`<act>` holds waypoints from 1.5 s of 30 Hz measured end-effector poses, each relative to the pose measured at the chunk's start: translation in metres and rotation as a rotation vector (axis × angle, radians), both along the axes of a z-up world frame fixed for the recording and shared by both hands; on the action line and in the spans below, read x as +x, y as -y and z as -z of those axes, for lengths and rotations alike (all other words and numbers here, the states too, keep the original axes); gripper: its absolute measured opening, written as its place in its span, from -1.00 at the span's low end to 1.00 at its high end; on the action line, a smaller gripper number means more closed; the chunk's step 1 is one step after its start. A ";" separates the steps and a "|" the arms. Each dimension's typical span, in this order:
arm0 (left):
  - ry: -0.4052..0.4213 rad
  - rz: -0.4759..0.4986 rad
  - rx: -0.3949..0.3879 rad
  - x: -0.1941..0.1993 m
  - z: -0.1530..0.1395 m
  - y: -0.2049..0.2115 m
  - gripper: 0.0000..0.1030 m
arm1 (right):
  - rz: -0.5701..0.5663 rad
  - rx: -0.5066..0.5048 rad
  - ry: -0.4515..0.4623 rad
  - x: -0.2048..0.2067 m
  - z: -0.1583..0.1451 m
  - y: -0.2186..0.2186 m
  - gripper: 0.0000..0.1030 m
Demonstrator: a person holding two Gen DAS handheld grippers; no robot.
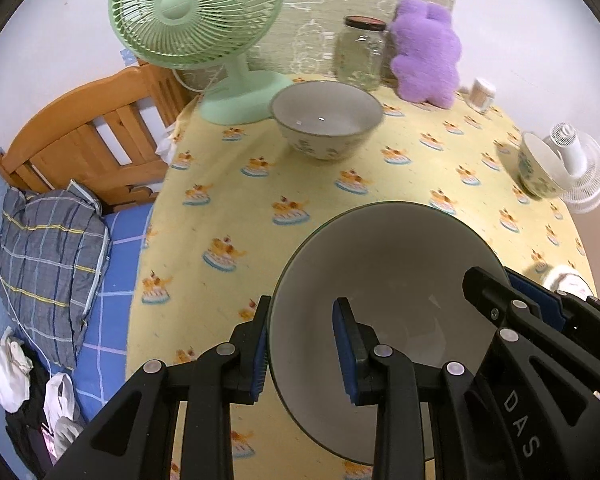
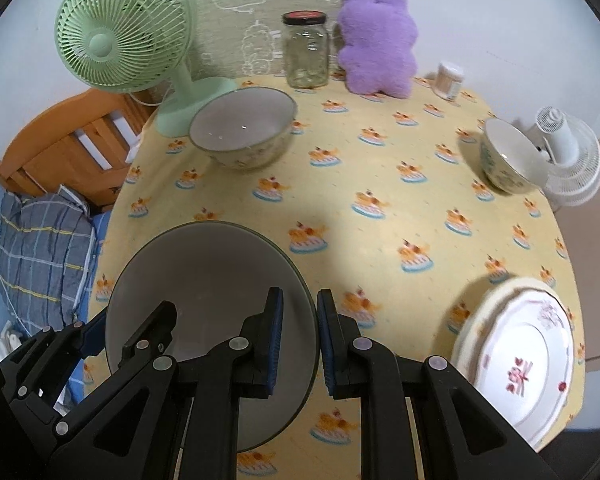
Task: Organize plates and bowls
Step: 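Carry the grey bowl with the right gripper toward the plate stack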
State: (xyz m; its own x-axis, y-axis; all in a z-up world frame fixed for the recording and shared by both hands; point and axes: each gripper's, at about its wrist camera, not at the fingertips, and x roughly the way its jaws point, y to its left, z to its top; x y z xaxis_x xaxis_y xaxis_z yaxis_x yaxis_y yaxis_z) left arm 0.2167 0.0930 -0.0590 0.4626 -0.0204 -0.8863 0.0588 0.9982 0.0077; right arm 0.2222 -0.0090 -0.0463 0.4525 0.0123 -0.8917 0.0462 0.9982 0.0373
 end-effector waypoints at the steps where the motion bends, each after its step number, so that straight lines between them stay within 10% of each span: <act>1: -0.001 0.005 0.000 -0.004 -0.001 0.005 -0.45 | 0.004 -0.001 -0.001 -0.005 -0.001 0.005 -0.60; 45: -0.105 -0.006 0.039 -0.049 0.039 0.073 -0.45 | -0.022 0.026 -0.097 -0.046 0.046 0.074 -0.60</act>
